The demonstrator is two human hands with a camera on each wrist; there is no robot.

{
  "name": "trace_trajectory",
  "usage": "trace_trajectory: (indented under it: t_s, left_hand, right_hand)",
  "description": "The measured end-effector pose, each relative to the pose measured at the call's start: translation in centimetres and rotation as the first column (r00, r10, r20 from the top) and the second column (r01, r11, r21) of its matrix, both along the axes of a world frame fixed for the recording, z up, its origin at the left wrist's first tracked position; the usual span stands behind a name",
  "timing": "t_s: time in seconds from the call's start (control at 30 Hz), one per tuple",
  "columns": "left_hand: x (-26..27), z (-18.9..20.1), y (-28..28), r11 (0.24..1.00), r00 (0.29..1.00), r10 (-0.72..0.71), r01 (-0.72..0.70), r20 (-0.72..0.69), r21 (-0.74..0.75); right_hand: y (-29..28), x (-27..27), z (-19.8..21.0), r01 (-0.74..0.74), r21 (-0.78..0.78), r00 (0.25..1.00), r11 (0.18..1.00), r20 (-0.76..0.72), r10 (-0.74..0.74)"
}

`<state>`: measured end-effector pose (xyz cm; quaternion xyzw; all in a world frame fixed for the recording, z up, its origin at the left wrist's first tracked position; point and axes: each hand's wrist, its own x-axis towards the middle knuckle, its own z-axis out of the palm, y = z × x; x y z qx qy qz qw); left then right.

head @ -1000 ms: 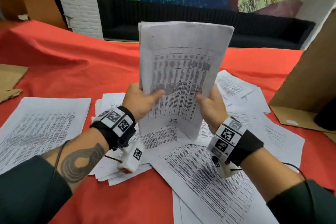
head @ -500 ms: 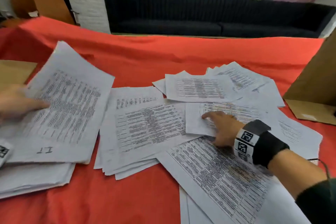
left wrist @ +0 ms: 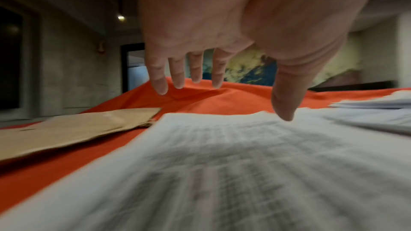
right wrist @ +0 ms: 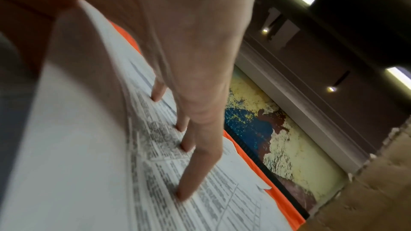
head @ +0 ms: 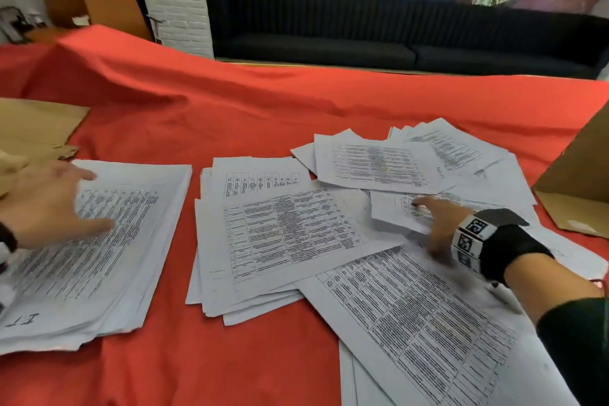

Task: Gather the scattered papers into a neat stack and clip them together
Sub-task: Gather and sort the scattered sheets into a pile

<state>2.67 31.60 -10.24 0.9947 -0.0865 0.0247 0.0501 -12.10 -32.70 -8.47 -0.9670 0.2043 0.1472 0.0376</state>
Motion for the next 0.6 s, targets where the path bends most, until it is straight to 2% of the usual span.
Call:
trace_trajectory:
  t_s: [0.03, 0.07, 0.1, 0.17, 0.23, 0.3, 0.4, 0.5, 0.6]
  left_hand:
    - [-2.8, 2.2, -4.9, 0.999, 1.0, 0.024, -0.024, -0.006, 0.035]
    - [-5.4, 4.7, -10.0, 0.999, 0.999, -0.05, 0.05, -0.012, 0.001]
    - [-6.8, 5.6, -13.8, 0.988, 0.987, -0.153, 0.153, -0.054, -0.009]
    - [-7.1, 5.5, -19.6, 0.948, 0.924, -0.306, 0.319, -0.23, 0.019]
    - [-5.6, 4.2, -24.0, 0.922, 0.86, -0.331, 0.382, -0.389, 0.059]
    - [-3.8, 3.4, -27.4, 0.915, 0.827, -0.3, 0.39, -0.475, 0.103]
    - [-1.9, 3.4, -30.7, 0.906, 0.837, -0.251, 0.379, -0.486, 0.186]
    - [-1.2, 3.8, -32.8, 0.894, 0.85, -0.24, 0.382, -0.469, 0.234]
    - [-1.8, 3.7, -34.5, 0.918, 0.832, -0.288, 0.38, -0.474, 0.11]
  right_hand:
    - [-0.1, -0.1, -0.3, 0.001, -0.036, 1.0, 0.999, 0.023, -0.001]
    - [0.0, -0.2, -0.3, 0.006, -0.057, 0.999, 0.998, 0.04, -0.004]
    - [-0.1, -0.3, -0.4, 0.013, -0.066, 0.999, 0.998, 0.049, -0.009]
    - [0.0, -0.5, -0.2, 0.016, -0.081, 0.999, 0.997, 0.05, -0.012]
    - [0.0, -1.0, 0.3, -0.002, -0.072, 1.0, 0.997, 0.031, 0.004]
    - [-0.1, -1.9, 1.1, -0.037, 0.024, 0.999, 0.999, -0.036, 0.038]
    - [-0.8, -4.0, 2.2, -0.033, 0.19, 0.988, 0.981, -0.141, 0.06]
    - [-1.3, -6.4, 1.7, -0.054, 0.202, 0.972, 0.978, -0.214, 0.098]
    - [-1.5, -7.5, 1.1, -0.082, 0.151, 0.968, 0.985, -0.224, 0.115]
